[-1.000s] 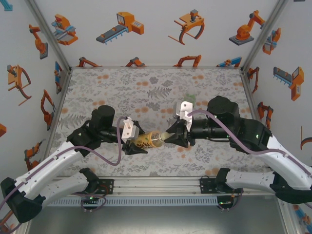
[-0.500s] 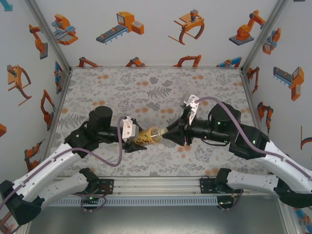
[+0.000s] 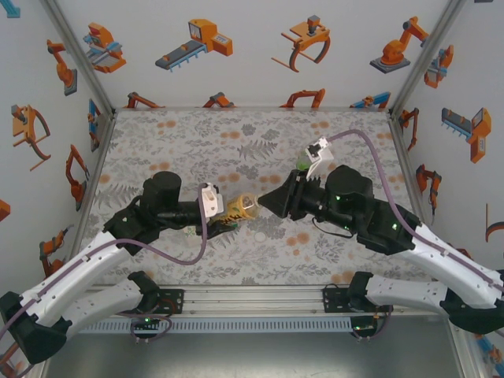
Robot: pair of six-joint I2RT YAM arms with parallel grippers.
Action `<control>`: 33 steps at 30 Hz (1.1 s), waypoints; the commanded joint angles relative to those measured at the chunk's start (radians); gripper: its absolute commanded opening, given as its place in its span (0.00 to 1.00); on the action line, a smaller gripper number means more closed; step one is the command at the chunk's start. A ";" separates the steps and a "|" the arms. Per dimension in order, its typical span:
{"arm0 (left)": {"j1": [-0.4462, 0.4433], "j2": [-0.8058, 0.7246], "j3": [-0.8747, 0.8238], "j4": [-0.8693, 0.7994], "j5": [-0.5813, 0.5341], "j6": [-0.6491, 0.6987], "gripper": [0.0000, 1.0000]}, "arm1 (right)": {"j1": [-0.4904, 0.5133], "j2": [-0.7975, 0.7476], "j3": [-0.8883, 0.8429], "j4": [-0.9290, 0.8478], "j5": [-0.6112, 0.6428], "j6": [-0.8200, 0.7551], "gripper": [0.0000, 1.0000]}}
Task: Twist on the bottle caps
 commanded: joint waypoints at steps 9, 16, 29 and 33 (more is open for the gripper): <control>-0.016 0.002 0.005 0.033 -0.018 0.015 0.00 | 0.008 0.058 0.021 -0.022 0.000 0.124 0.06; -0.016 -0.024 -0.001 0.030 0.050 0.026 0.00 | 0.009 0.022 0.068 -0.045 0.001 -0.007 0.54; -0.017 0.040 0.093 -0.119 0.309 0.024 0.00 | 0.008 -0.066 0.143 -0.073 -0.174 -0.561 0.61; -0.013 0.109 0.166 -0.267 0.412 0.067 0.00 | 0.009 -0.096 0.157 -0.123 -0.363 -0.835 0.58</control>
